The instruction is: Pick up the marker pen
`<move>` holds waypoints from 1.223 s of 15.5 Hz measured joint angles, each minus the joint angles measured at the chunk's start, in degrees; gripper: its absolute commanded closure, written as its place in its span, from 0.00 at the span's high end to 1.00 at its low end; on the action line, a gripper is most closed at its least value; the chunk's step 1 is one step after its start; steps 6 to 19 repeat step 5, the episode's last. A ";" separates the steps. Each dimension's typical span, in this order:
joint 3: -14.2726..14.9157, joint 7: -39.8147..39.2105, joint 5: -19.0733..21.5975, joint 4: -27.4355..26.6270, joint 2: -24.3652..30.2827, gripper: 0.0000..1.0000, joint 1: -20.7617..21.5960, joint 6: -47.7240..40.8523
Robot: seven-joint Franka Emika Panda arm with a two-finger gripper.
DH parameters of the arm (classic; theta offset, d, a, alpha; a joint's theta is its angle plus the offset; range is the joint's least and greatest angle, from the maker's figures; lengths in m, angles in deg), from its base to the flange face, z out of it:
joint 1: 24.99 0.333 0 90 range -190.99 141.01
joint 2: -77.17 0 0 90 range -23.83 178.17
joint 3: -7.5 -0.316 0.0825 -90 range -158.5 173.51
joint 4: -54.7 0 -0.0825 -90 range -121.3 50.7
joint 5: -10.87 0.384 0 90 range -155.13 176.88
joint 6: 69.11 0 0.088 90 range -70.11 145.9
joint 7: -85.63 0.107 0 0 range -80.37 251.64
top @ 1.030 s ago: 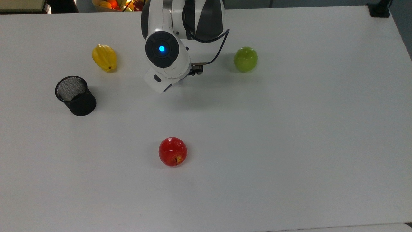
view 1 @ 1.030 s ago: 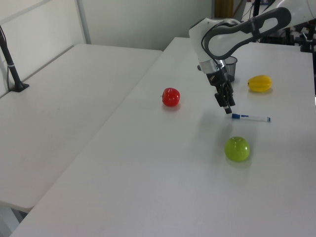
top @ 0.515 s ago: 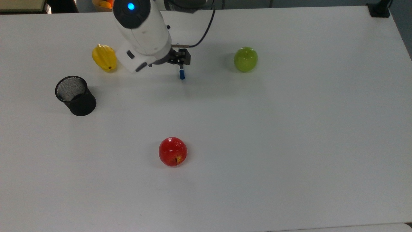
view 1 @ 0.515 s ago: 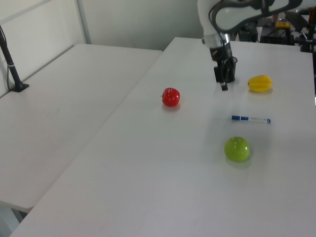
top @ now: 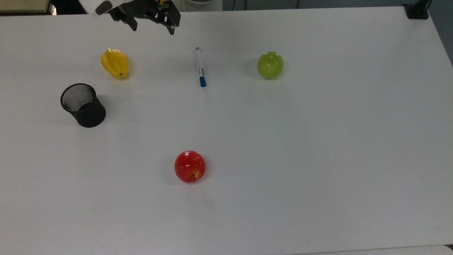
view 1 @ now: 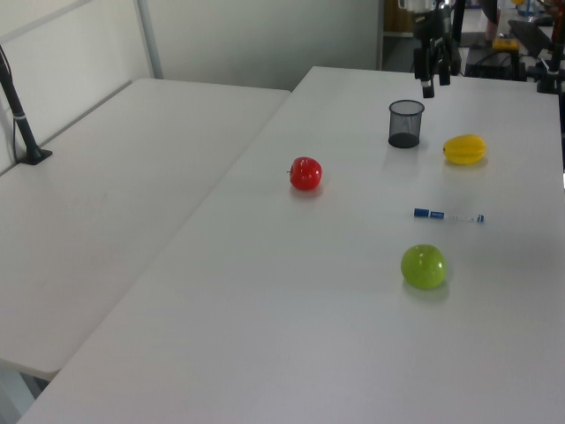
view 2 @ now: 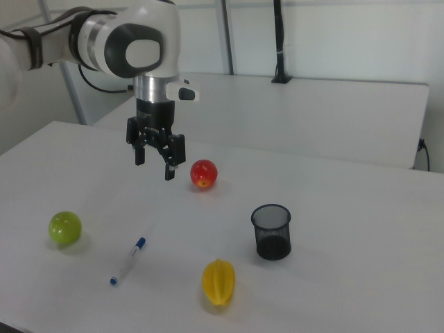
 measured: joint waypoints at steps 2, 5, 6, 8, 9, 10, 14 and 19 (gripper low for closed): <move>0.00 0.00 0.00 0.01 0.85 1.00 -0.19 -0.78; 0.00 0.01 -0.01 0.02 1.02 1.00 -0.42 -0.83; 0.00 0.01 -0.01 0.02 1.02 1.00 -0.42 -0.83; 0.00 0.01 -0.01 0.02 1.02 1.00 -0.42 -0.83; 0.00 0.01 -0.01 0.02 1.02 1.00 -0.42 -0.83; 0.00 0.01 -0.01 0.02 1.02 1.00 -0.42 -0.83; 0.00 0.01 -0.01 0.02 1.02 1.00 -0.42 -0.83; 0.00 0.01 -0.01 0.02 1.02 1.00 -0.42 -0.83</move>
